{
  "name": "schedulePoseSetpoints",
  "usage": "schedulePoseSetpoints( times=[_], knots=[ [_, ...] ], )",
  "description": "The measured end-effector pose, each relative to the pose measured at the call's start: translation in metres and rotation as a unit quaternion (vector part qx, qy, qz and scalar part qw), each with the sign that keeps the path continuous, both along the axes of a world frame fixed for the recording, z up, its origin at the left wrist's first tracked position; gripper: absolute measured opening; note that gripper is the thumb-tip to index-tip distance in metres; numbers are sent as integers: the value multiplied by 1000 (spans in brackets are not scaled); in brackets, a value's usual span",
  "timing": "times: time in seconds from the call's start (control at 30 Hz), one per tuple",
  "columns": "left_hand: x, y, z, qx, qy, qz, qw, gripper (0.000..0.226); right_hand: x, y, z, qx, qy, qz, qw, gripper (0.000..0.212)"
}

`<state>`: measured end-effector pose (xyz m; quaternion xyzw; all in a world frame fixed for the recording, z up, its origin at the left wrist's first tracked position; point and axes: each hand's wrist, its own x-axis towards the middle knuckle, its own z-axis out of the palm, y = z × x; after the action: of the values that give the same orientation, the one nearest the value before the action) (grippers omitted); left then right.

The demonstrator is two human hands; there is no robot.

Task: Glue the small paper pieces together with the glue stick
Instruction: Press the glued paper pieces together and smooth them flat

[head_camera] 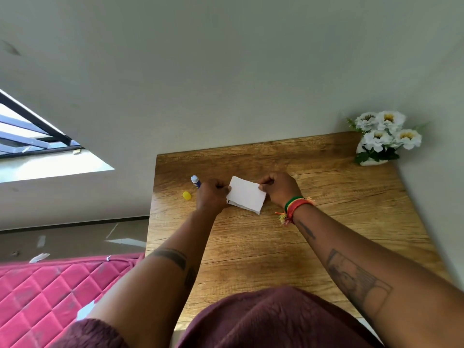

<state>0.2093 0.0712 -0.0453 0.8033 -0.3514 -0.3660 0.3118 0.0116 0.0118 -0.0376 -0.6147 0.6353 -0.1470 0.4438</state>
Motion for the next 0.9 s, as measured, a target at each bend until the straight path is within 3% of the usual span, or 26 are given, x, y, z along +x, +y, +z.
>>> schedulePoseSetpoints(
  times=[0.9],
  knots=[
    [-3,5,-19,-5,-97,-71,993,14,5,3,-18,-53,64,40,996,8]
  ],
)
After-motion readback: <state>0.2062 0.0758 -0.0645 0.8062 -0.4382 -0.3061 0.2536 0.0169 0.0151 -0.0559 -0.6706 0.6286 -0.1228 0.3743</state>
